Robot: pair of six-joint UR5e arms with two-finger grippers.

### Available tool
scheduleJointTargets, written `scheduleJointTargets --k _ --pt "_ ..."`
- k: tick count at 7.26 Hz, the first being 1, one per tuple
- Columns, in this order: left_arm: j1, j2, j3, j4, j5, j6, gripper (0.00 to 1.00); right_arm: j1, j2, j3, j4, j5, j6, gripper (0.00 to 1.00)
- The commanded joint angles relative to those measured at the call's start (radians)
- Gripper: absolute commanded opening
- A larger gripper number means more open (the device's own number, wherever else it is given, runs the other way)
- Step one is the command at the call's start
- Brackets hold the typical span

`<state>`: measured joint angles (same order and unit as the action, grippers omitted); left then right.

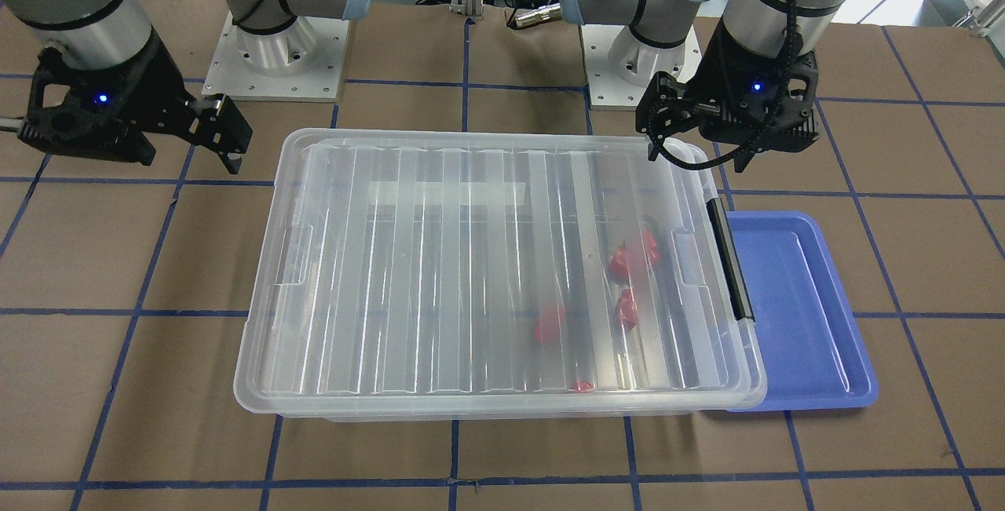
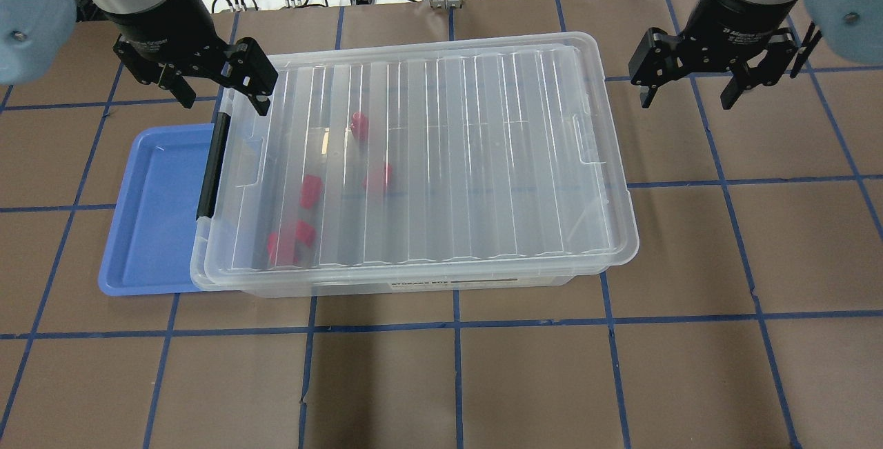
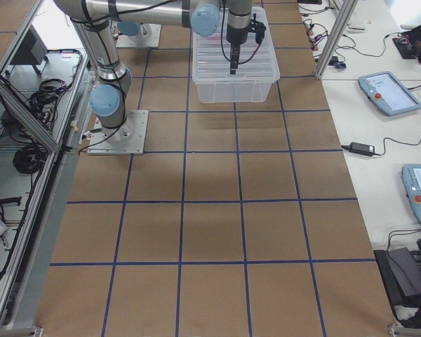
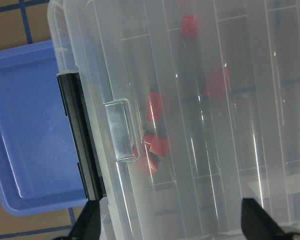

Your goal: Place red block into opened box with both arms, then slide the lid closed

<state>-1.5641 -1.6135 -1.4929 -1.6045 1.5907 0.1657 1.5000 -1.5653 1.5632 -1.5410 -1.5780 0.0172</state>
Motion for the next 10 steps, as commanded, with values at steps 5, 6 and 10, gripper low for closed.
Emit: scheduleJointTargets --k 5,6,10 --pt "-0.001 -0.006 0.002 0.0 0.0 0.0 1.0 0.046 -0.048 0.009 0.038 0.004 0.0 1.0" --pt "-0.001 -0.002 0.002 0.0 0.0 0.0 1.0 0.043 -0.047 0.009 0.038 -0.002 0.0 1.0" --pt "0.001 0.012 0.002 -0.002 0.0 0.002 1.0 0.04 -0.045 0.011 0.038 -0.007 -0.006 1.0"
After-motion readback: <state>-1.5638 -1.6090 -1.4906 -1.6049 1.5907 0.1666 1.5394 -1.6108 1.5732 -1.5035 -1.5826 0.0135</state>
